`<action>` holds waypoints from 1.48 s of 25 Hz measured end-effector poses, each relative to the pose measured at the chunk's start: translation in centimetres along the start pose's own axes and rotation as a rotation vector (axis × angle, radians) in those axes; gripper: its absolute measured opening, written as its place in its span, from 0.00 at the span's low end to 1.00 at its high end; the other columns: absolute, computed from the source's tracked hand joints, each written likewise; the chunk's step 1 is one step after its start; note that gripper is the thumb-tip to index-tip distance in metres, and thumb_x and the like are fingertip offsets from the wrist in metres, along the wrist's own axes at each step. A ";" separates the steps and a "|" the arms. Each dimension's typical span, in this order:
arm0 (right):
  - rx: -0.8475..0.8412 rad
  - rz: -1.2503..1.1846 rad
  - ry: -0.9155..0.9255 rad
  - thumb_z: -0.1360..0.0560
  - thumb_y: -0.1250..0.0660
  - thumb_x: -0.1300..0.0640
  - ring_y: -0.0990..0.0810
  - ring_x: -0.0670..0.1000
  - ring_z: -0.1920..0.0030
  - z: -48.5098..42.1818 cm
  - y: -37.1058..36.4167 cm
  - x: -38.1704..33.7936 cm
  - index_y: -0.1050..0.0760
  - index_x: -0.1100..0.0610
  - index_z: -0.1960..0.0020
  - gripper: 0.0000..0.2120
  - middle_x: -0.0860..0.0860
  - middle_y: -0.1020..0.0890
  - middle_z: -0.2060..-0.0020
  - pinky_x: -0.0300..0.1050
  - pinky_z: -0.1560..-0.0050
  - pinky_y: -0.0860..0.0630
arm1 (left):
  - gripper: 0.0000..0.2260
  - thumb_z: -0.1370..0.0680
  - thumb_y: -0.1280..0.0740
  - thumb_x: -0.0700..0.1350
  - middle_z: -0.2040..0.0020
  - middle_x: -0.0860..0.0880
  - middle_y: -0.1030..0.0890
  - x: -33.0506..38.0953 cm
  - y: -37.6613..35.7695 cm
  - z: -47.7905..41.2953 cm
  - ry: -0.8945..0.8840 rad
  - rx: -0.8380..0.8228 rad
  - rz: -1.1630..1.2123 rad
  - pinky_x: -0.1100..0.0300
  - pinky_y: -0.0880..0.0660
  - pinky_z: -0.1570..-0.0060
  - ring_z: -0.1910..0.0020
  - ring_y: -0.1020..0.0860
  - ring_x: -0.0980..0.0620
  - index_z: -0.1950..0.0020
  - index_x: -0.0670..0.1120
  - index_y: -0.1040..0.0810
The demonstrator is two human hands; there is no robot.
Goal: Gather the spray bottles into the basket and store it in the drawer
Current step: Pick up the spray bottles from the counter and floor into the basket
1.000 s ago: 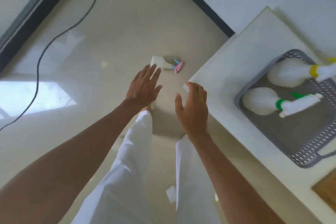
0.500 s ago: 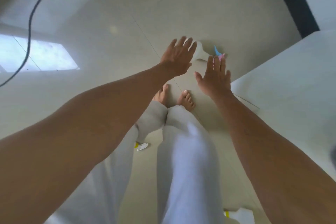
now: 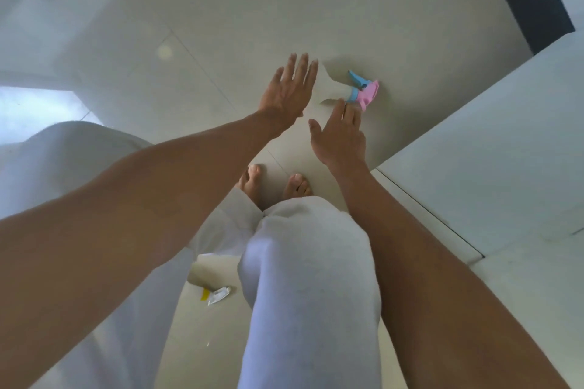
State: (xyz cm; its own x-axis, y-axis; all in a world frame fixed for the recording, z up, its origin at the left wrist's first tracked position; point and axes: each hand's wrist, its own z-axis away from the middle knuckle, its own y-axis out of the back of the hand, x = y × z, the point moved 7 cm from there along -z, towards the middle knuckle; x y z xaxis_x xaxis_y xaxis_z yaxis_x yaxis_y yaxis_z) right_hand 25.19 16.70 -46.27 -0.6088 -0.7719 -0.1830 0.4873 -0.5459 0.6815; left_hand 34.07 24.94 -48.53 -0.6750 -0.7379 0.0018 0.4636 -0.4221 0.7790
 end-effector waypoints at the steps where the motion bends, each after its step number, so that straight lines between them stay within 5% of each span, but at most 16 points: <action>1: 0.028 -0.044 -0.016 0.17 0.42 0.43 0.47 0.58 0.19 -0.1 0.3 0.2 0.49 0.61 0.20 0.35 0.59 0.43 0.20 0.59 0.26 0.32 | 0.44 0.23 0.29 0.49 0.21 0.36 0.46 0.0 0.1 -0.4 0.010 0.002 0.048 0.45 0.33 0.27 0.21 0.44 0.37 0.20 0.37 0.55; 5: 0.136 -0.167 -0.054 0.18 0.38 0.46 0.37 0.57 0.23 1.1 2.3 0.5 0.43 0.62 0.23 0.32 0.58 0.34 0.25 0.55 0.32 0.27 | 0.38 0.23 0.28 0.50 0.32 0.39 0.32 -0.2 0.6 0.3 0.089 -0.009 0.285 0.47 0.21 0.43 0.34 0.30 0.41 0.24 0.36 0.45; 12: 0.169 -0.432 -0.059 0.17 0.38 0.50 0.34 0.59 0.25 12.6 10.2 -2.7 0.43 0.64 0.21 0.31 0.61 0.34 0.25 0.51 0.29 0.31 | 0.35 0.24 0.28 0.51 0.31 0.40 0.30 -2.0 7.9 13.6 0.200 0.105 0.685 0.49 0.28 0.34 0.33 0.29 0.40 0.25 0.37 0.41; 16: 0.335 -0.656 -0.115 0.17 0.38 0.50 0.33 0.57 0.25 23.3 19.9 -4.6 0.39 0.63 0.22 0.29 0.60 0.31 0.25 0.41 0.28 0.38 | 0.39 0.25 0.26 0.48 0.26 0.34 0.32 -0.2 16.5 24.7 0.140 0.310 0.892 0.48 0.32 0.30 0.27 0.31 0.36 0.24 0.30 0.41; 20: 0.573 -0.939 -0.090 0.18 0.35 0.54 0.24 0.51 0.34 33.4 29.8 -3.7 0.28 0.60 0.30 0.19 0.53 0.21 0.35 0.52 0.31 0.26 | 0.40 0.26 0.25 0.51 0.26 0.38 0.31 3.8 25.3 33.3 -0.036 0.406 0.981 0.45 0.28 0.32 0.27 0.29 0.40 0.23 0.34 0.39; 24: 0.815 -1.118 -0.075 0.20 0.31 0.56 0.18 0.43 0.41 43.1 36.7 1.7 0.22 0.57 0.36 0.14 0.48 0.16 0.41 0.48 0.38 0.19 | 0.39 0.30 0.22 0.50 0.31 0.39 0.25 10.3 33.7 38.4 -0.248 0.551 1.001 0.58 0.27 0.32 0.33 0.24 0.42 0.28 0.32 0.34; 28: 1.035 -1.142 -0.017 0.23 0.28 0.58 0.16 0.47 0.41 51.6 40.4 10.1 0.21 0.55 0.39 0.12 0.46 0.15 0.44 0.43 0.40 0.19 | 0.42 0.32 0.22 0.56 0.29 0.41 0.26 19.8 39.4 41.2 -0.458 0.520 0.947 0.54 0.24 0.34 0.33 0.23 0.45 0.27 0.34 0.33; 32: 1.164 -1.041 -0.011 0.24 0.29 0.52 0.16 0.49 0.40 57.8 41.0 20.6 0.21 0.59 0.38 0.18 0.47 0.16 0.42 0.49 0.40 0.19 | 0.43 0.34 0.21 0.59 0.31 0.43 0.23 31.4 40.5 43.4 -0.549 0.530 0.938 0.57 0.23 0.38 0.37 0.20 0.47 0.29 0.34 0.30; 37: 1.230 -0.922 0.011 0.23 0.29 0.50 0.16 0.50 0.39 59.5 39.8 32.7 0.23 0.60 0.38 0.18 0.53 0.17 0.40 0.53 0.44 0.16 | 0.38 0.29 0.26 0.58 0.29 0.43 0.25 43.6 39.4 42.9 -0.518 0.551 0.873 0.74 0.37 0.31 0.31 0.27 0.49 0.28 0.35 0.31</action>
State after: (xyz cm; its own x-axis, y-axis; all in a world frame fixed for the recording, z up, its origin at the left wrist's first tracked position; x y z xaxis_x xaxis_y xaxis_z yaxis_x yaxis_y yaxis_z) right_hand -12.57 -10.88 17.06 -0.3917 -0.3326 -0.8579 -0.8499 -0.2265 0.4759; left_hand -1.72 -1.22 9.15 -0.4618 -0.3067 0.8323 0.6613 0.5063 0.5535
